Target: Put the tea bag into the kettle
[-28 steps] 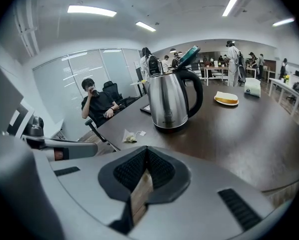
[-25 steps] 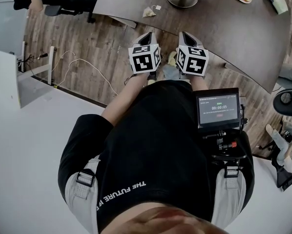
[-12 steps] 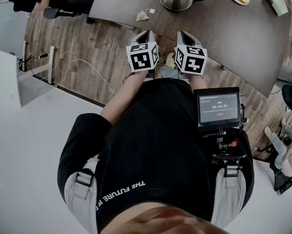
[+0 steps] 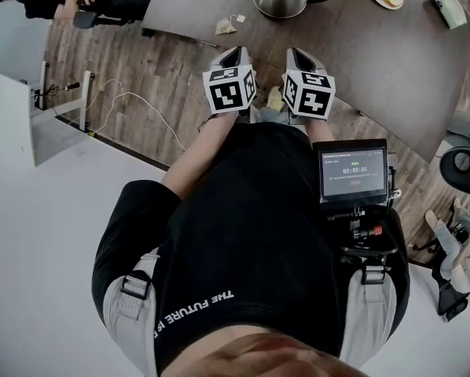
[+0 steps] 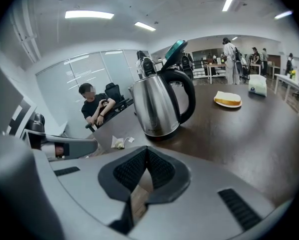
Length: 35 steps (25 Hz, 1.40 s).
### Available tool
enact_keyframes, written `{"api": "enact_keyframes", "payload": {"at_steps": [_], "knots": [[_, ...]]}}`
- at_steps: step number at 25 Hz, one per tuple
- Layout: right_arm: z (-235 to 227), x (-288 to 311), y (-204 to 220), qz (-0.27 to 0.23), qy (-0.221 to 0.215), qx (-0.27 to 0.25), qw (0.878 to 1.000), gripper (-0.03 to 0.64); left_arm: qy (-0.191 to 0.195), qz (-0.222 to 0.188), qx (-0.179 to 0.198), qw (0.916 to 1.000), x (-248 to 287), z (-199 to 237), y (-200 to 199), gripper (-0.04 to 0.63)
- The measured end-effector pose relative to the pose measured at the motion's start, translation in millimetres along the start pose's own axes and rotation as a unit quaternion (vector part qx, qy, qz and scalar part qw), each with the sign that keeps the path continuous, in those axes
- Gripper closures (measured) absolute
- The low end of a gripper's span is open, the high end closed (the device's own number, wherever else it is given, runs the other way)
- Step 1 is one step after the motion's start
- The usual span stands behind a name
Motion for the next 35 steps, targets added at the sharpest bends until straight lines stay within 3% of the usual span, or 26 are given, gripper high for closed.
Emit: {"api": "enact_keyframes", "payload": {"at_steps": [35], "knots": [[-3.6,1.8,-5.2,-0.009,0.001,0.006,1.000,0.610,0.007,0.001,0.013,0.9999,0.5,-0.9,-4.6,0.589]]}}
Point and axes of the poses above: the fingertips, and each gripper's own axes: x forward along the fingers, z to its left, y out of its underside, the point moved 5 cm from there along -x, backward along the fingers, and after that the axes turned 9 degrees about -y, right-handed, at the moved point
